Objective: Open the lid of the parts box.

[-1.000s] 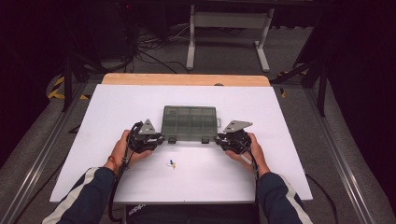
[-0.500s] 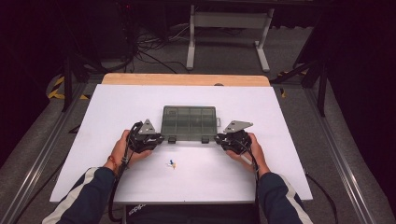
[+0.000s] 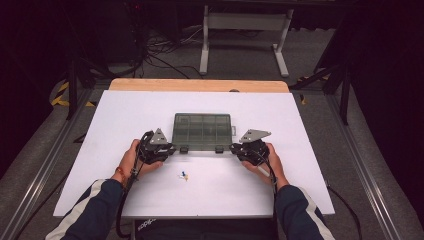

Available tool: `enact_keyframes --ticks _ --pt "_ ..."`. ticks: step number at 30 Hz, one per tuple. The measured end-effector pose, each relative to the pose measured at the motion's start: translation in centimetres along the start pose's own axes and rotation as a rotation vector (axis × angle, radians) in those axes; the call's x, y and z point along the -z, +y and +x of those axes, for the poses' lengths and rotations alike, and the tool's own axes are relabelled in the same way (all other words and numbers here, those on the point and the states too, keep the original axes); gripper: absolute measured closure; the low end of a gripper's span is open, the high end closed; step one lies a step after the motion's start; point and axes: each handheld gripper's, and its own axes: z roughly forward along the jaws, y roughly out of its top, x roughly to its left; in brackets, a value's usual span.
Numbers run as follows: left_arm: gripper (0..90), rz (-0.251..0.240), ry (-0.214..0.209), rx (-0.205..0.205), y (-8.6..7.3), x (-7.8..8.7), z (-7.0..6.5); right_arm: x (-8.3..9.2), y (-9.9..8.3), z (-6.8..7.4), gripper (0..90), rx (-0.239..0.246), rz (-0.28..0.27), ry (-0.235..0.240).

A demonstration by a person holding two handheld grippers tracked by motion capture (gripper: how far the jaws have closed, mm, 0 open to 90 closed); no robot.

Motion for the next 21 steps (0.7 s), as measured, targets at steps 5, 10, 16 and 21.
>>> enact_keyframes --ticks 5,10,16,21 --pt "73.7 -0.003 0.009 0.002 -0.01 0.02 0.0 -0.05 -0.02 0.03 79.0 0.0 0.001 -0.002" --pt "73.7 -0.007 0.006 0.003 -0.03 0.05 0.06 0.1 0.04 0.05 83.0 0.001 -0.013 -0.002" --pt "73.5 0.0 -0.005 0.004 -0.21 0.16 0.09 0.12 0.04 0.09 84.1 0.006 -0.01 -0.005" --pt "76.0 -0.012 -0.009 0.012 -0.36 0.85 0.16 0.17 -0.02 0.06 87.9 0.005 -0.011 -0.007"
